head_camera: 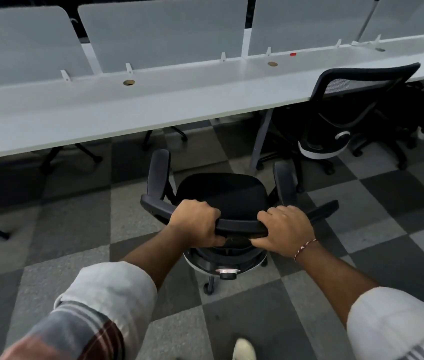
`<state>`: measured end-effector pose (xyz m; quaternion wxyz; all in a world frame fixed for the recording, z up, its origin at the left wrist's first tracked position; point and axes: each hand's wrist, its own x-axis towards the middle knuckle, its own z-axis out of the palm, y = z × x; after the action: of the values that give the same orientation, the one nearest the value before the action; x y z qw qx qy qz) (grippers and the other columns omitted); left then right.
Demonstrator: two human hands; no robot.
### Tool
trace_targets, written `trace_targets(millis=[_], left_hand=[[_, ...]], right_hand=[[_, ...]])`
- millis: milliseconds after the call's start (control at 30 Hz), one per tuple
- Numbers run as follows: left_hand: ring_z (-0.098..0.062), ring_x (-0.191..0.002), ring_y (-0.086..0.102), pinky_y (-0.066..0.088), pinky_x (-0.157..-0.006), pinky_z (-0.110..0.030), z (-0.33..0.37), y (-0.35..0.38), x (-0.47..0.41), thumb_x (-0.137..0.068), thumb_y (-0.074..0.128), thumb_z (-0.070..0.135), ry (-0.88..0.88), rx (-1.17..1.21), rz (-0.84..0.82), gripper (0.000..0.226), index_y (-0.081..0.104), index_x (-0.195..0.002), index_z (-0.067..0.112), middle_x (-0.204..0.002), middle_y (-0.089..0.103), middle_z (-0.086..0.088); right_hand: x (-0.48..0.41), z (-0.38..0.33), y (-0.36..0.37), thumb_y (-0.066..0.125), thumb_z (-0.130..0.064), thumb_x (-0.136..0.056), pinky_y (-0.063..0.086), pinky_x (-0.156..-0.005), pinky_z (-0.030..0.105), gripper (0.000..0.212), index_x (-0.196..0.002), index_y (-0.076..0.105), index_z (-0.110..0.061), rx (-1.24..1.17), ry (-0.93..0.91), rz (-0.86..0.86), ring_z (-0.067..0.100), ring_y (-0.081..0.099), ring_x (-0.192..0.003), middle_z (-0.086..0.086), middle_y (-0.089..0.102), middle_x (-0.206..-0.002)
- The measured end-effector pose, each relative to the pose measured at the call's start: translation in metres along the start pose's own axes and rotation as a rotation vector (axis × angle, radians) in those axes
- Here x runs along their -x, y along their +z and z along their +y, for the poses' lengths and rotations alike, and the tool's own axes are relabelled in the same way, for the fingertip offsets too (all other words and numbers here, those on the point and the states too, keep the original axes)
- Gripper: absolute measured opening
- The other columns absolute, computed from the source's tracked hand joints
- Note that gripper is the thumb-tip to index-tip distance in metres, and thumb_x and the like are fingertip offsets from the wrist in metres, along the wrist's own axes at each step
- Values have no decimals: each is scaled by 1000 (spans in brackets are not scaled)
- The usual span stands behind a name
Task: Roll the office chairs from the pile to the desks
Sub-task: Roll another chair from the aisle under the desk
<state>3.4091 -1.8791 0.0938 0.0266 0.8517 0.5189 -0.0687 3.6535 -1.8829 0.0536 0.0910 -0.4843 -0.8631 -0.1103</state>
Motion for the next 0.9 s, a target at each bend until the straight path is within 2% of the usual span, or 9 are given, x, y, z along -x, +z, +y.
trace_targets(millis=[200,333,500,633,767,900], left_hand=[[-10,-64,59,50,-61,-28,4,-5,-47,-81,54,73,-94,-6,-1,44,61,-85,30,-70,57,10],[-15,-65,59,43,-59,-29,-3,-10,-76,-76,54,76,-159,-27,-3,49,62,-84,28,-72,59,9],[-15,-63,51,35,-58,-30,-20,-18,-109,-75,56,73,-189,-41,-6,45,59,-83,29,-67,50,10],[-17,-66,55,35,-59,-30,-36,-21,-144,-76,56,71,-184,-57,10,43,58,-82,29,-70,52,10],[-18,-68,60,36,-59,-29,-56,-23,-184,-78,53,73,-182,-57,33,46,57,-80,27,-67,48,9],[-23,-73,65,41,-61,-30,-75,-22,-224,-78,55,71,-190,-41,78,45,55,-80,26,-74,61,4]], right_hand=[[-39,50,15,72,-67,-64,36,-52,29,48,-71,57,-21,-25,-79,29,18,52,-51,-4,51,-57],[-69,75,24,75,-62,-61,31,-54,28,46,-71,59,-20,-49,-114,21,19,51,-50,-4,51,-56],[-107,100,37,73,-61,-62,34,-52,28,44,-72,59,-21,-60,-151,30,19,51,-49,-4,51,-56],[-140,121,49,69,-62,-63,31,-53,27,41,-71,58,-23,-69,-159,24,17,50,-49,-6,50,-55],[-177,145,66,71,-60,-64,34,-53,27,40,-72,58,-24,-63,-165,17,15,49,-50,-7,49,-57],[-216,172,85,66,-59,-66,36,-52,28,40,-70,58,-20,-80,-166,41,17,48,-50,-4,50,-57]])
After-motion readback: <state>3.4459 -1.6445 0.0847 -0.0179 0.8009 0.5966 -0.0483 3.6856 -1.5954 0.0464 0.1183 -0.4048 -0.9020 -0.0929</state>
